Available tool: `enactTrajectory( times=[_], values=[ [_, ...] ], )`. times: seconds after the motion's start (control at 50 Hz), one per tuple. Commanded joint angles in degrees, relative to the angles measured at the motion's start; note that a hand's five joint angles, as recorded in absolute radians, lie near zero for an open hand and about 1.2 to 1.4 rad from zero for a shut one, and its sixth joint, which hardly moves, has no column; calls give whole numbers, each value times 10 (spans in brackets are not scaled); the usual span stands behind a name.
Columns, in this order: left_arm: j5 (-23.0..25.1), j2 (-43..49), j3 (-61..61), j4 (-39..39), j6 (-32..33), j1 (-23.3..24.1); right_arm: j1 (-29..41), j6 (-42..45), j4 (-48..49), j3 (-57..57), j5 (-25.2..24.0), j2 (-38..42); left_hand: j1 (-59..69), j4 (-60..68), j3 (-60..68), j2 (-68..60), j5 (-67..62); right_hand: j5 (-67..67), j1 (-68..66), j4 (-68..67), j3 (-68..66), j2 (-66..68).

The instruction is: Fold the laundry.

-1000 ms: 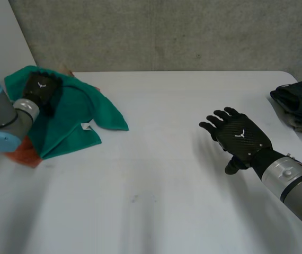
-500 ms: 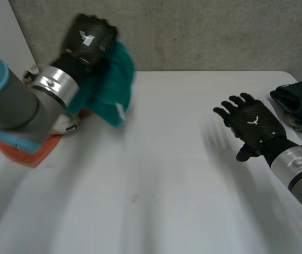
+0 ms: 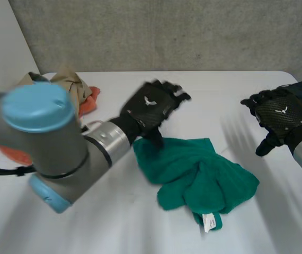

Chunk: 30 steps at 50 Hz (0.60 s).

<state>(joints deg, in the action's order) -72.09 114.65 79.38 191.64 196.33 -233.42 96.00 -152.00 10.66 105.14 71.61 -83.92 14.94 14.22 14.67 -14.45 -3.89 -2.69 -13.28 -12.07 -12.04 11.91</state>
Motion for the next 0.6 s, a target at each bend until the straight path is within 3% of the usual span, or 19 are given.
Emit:
enactTrajectory(
  times=[0.02, 0.08, 0.12, 0.26, 0.36, 0.44, 0.6],
  values=[
    [-133, -124, 89, -68, -67, -13, -7, 21, -248, -66, -13, 7, 97, 104, 100, -102, -108, 27, 33, 21, 20, -19],
    [-168, -132, 135, -118, -97, -26, -9, 50, -318, -63, -18, 15, 146, 153, 149, -151, -156, 27, 33, 21, 20, -19],
    [-168, -130, 155, -144, -112, -26, -9, 62, -327, -52, -24, 16, 144, 152, 147, -149, -155, 27, 33, 21, 20, -19],
    [-114, -48, 195, -172, -191, -22, -3, 60, -229, 34, -61, 27, 94, 101, 97, -99, -105, -46, -40, -52, -53, 54],
    [-65, 6, 156, -145, -230, -12, -6, 16, -133, 69, -62, 70, 94, 101, 97, -99, -105, -347, -341, -353, -353, 355],
    [-64, 46, 117, -116, -243, 15, -8, -22, -93, 74, -64, 84, 94, 101, 97, -99, -105, -666, -660, -673, -673, 674],
    [-67, 119, 31, -81, -244, 64, -9, -30, -78, 75, -65, 69, 94, 101, 97, -99, -105, -673, -667, -679, -680, 681]
  ],
)
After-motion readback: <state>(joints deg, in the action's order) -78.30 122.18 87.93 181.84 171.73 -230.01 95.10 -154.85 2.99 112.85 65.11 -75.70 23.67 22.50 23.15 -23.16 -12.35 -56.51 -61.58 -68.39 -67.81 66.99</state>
